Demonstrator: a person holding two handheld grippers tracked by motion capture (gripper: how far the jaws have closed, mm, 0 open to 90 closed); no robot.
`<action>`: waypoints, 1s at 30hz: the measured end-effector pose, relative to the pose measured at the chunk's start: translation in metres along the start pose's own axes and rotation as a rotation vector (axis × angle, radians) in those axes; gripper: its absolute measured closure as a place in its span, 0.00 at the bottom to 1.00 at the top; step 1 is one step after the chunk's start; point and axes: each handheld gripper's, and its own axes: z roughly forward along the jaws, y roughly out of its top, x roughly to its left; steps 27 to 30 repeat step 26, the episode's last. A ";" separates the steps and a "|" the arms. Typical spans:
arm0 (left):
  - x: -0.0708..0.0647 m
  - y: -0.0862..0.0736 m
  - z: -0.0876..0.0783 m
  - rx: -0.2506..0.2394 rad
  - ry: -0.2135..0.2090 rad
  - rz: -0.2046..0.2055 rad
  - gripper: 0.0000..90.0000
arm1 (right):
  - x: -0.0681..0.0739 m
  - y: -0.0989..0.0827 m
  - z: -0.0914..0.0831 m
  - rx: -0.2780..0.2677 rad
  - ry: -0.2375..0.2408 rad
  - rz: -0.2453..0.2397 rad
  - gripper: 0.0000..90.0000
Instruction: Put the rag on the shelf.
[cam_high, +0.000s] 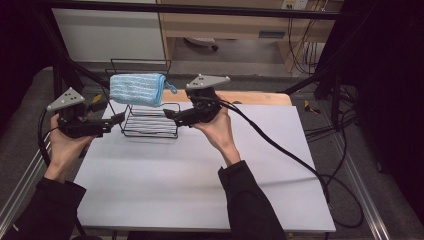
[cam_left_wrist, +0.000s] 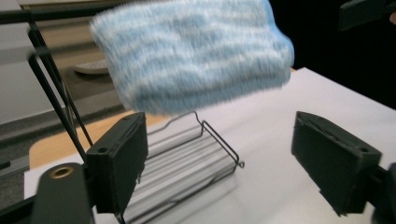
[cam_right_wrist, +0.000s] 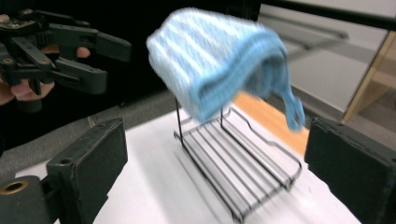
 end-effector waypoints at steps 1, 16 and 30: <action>-0.001 -0.005 0.000 0.003 -0.001 0.004 0.17 | -0.002 -0.006 -0.004 -0.001 -0.002 0.007 0.05; -0.028 -0.082 0.019 0.093 -0.047 0.017 0.11 | -0.042 -0.123 -0.094 0.027 -0.046 0.148 0.01; -0.039 -0.115 0.039 0.131 -0.071 0.017 0.11 | -0.058 -0.207 -0.142 0.085 -0.099 0.232 0.01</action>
